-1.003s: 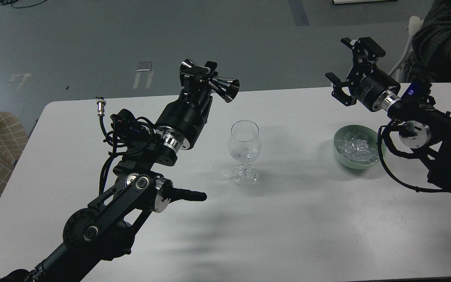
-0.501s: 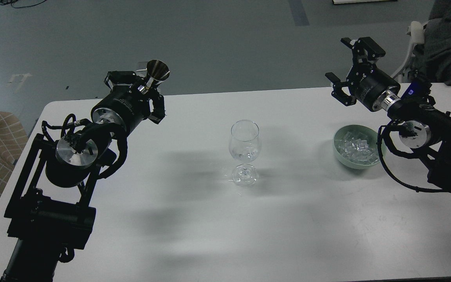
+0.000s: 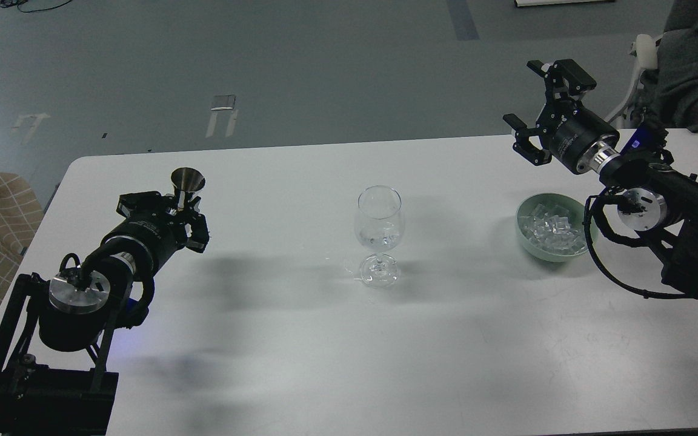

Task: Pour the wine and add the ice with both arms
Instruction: 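Turn the jigger upright and carry it back toward its spot, then lower the jigger onto the table and open the left gripper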

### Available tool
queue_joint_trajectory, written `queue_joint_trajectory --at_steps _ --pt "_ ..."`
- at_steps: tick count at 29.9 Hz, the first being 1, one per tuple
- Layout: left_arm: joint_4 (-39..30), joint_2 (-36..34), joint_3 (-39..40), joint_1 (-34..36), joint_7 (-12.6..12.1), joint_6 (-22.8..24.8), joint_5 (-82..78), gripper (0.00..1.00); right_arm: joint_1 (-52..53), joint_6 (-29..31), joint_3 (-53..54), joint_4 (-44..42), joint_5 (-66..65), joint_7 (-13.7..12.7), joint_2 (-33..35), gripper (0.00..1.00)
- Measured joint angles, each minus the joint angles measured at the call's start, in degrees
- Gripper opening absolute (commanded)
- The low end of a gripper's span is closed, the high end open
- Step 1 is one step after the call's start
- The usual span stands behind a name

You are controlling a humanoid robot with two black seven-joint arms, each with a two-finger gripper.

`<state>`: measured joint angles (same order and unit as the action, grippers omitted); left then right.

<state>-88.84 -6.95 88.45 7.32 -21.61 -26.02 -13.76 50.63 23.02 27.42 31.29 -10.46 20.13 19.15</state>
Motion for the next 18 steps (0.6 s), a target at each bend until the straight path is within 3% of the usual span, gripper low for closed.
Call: queue_joint_trajectory --at_steps 11,18 --pt "12.9 0.0 3.5 -0.6 2.8 10.7 3.7 0.12 0.0 0.0 -0.1 0.1 0.0 0.0 0.0 1.0" --pt "14.0 0.1 3.9 -0.6 4.8 12.7 7.5 0.12 0.0 0.0 -0.2 0.1 0.0 0.0 0.0 1.0"
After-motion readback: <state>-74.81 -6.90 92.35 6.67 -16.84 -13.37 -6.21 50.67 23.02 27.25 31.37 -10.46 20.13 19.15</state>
